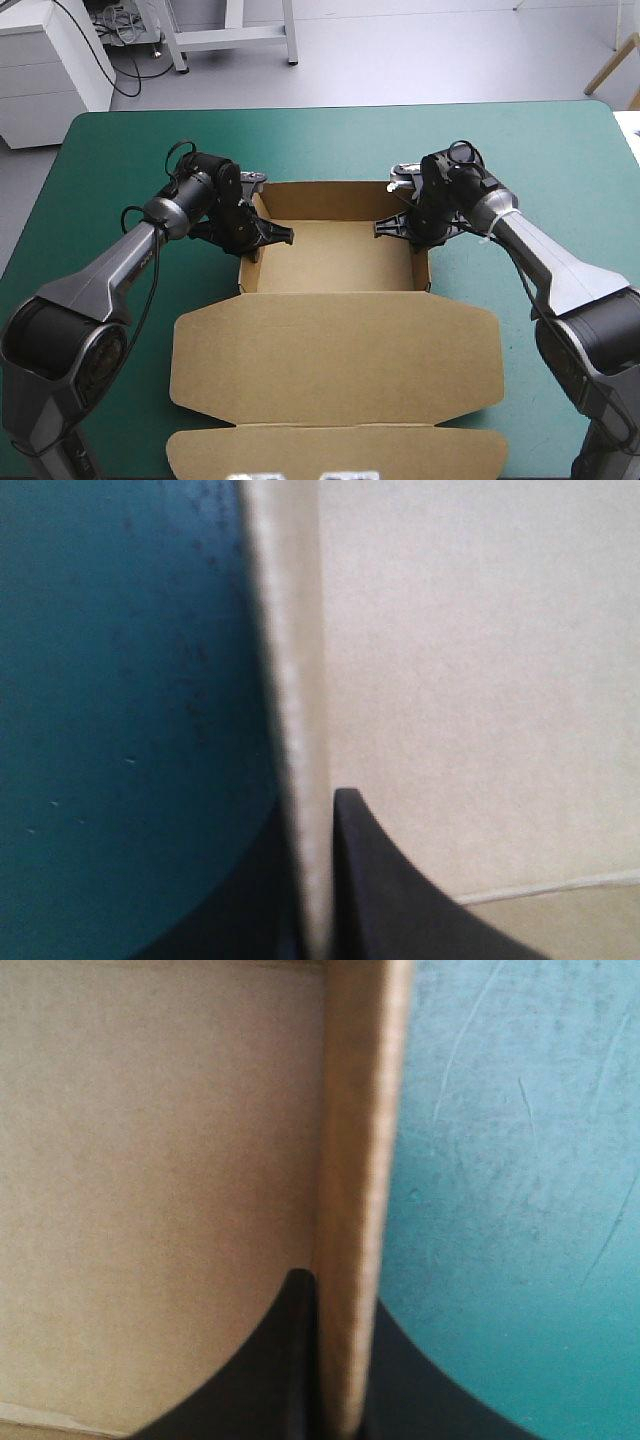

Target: Fold the box

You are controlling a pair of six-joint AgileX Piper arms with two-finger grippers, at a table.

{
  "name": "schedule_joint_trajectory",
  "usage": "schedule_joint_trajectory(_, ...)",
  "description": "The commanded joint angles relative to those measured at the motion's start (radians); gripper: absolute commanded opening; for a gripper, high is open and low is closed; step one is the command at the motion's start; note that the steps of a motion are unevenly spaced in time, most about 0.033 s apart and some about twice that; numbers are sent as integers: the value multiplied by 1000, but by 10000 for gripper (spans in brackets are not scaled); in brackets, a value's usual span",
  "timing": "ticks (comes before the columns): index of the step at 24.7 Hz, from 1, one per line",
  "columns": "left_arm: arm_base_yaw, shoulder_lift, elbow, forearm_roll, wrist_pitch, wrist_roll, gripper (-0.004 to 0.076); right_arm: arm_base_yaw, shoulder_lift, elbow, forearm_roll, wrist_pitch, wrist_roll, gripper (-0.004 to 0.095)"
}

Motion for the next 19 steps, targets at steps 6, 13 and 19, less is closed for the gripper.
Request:
schedule_joint_trajectory(6,-5,-48,-29,23,-44,33,246,-4,-47,-40,-129,51,-12,376)
schedule_joint_trajectory(13,-5,-48,-29,23,-47,35,460,-4,-47,-66,-134,57,-12,448)
schedule_joint_trajectory(19,-5,-48,-155,31,17,108,471,-4,-49,-215,-148,60,-12,448)
